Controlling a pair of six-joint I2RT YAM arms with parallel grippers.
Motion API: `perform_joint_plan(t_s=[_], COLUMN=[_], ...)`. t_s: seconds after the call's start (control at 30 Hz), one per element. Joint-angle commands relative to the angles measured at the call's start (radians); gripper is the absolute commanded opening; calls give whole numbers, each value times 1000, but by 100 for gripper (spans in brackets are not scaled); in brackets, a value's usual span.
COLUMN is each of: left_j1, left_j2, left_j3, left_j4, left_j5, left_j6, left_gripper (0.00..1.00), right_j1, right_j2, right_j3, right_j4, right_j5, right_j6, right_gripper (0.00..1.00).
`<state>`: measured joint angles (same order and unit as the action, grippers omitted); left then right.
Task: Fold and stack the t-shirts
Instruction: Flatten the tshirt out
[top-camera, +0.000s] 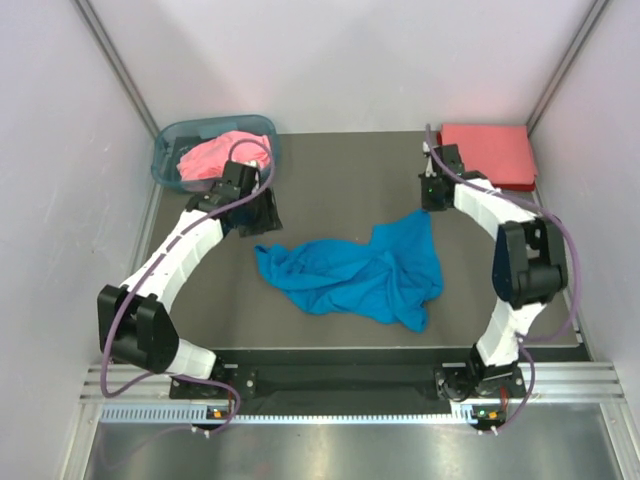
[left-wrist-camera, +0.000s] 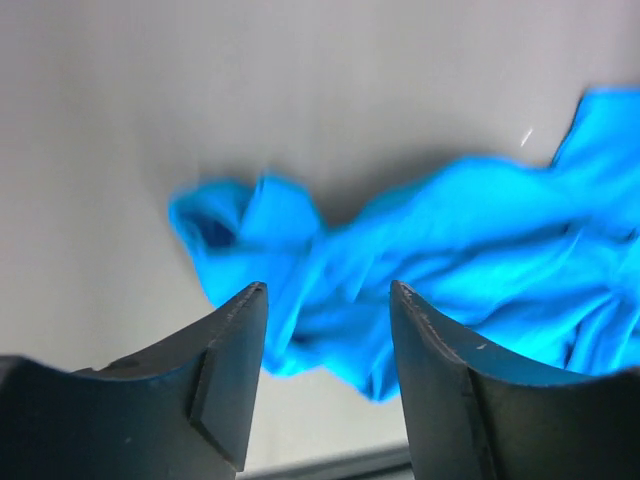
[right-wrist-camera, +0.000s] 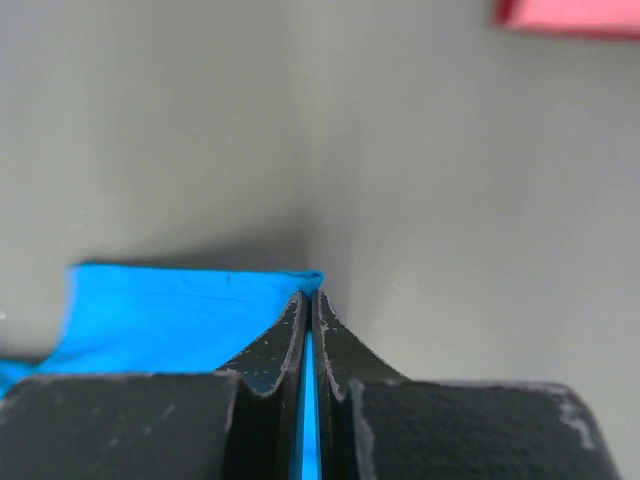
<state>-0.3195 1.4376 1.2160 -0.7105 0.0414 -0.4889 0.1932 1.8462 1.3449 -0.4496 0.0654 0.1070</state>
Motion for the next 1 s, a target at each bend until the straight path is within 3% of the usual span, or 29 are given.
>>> perform_joint_plan(t_s=[0.0, 0.1, 0.23, 0.37, 0.6, 0.73, 0.97], left_j1=[7, 7, 5, -24, -209, -326, -398], left_j2=[18, 53, 64, 58, 21, 63, 171], left_j3=[71, 112, 149, 140, 82, 126, 171], left_j4=[-11, -6, -9, 3, 58, 26, 10], left_j5=[-86, -37, 153, 250, 138, 57, -3], left_j6=[73, 127, 214, 286, 436, 548, 693], left_gripper=[58, 59, 61, 62, 62, 61, 60], right_j1=[-14, -46, -109, -127, -127, -127, -129], right_j2=[-165, -226, -355, -436, -489, -504, -512], right_j3=[24, -26, -78, -95, -122, -127, -135], right_j4=[-52, -101, -135, -139, -127, -126, -116], right_j5=[83, 117, 152, 62, -19, -33, -45], right_j6=[13, 33, 71, 88, 103, 105, 109], right_gripper=[0, 0, 0, 0, 0, 0, 0])
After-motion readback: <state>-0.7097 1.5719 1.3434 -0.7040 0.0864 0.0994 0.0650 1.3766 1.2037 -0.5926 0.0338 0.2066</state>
